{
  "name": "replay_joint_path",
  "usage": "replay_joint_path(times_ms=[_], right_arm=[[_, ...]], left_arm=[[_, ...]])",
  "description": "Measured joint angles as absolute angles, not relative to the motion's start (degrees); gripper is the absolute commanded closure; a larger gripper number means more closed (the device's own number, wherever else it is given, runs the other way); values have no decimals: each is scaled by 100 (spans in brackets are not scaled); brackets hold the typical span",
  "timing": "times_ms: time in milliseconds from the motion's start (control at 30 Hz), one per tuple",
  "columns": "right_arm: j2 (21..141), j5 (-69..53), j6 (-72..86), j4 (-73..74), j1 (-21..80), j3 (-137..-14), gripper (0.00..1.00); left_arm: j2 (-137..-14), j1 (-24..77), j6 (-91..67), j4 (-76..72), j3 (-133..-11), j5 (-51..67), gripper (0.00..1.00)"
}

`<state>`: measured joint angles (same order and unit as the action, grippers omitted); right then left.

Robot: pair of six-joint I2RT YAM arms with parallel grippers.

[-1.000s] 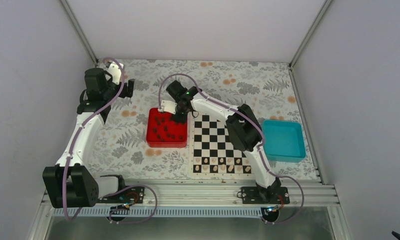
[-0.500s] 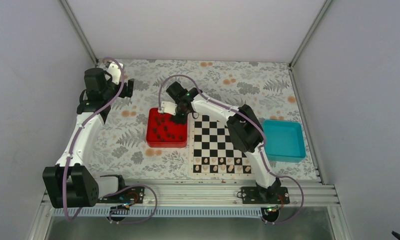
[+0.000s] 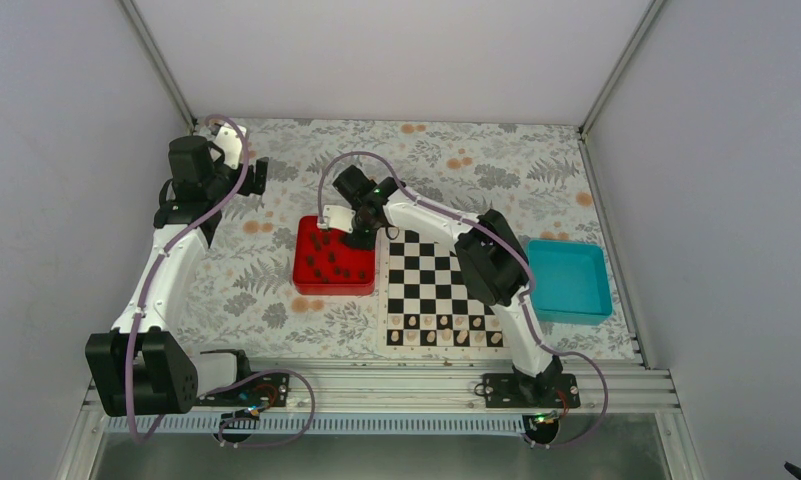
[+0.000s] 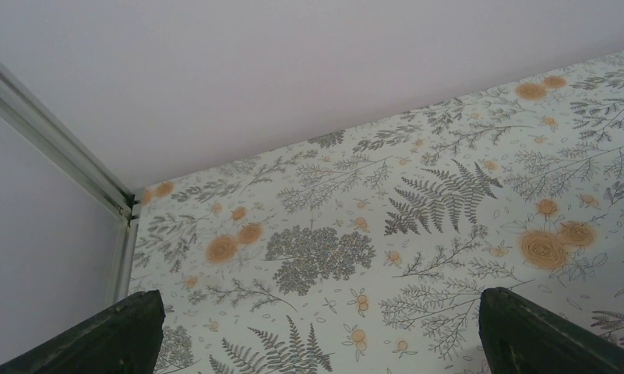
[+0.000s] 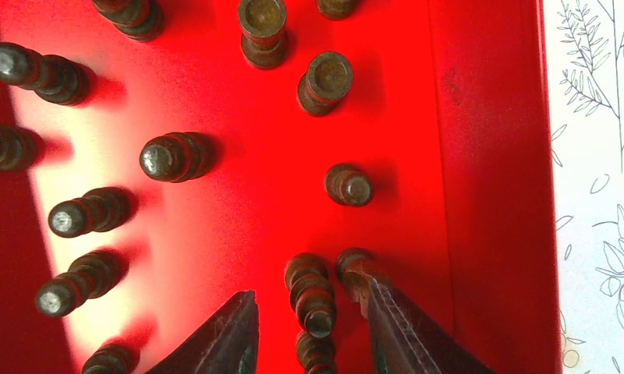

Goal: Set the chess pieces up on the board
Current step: Pick up the chess piece from the storage box.

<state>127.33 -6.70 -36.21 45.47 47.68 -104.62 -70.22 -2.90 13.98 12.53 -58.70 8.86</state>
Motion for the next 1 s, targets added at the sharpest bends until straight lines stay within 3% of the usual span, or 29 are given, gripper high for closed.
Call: replay_joint_path(times_ms=[633, 767, 1000], right_arm=[[12735, -672, -3640, 4554, 4772, -10462, 73], [12735, -670, -3640, 4552, 4814, -10462, 66], [12735, -620, -3640, 4545, 4842, -10462, 65]], left_arm=[[-7022, -327, 1404, 1251, -5852, 888, 0], [-7022, -338, 1415, 1249, -5841, 904, 0], [-7022, -360, 1415, 1249, -5822, 910, 0]])
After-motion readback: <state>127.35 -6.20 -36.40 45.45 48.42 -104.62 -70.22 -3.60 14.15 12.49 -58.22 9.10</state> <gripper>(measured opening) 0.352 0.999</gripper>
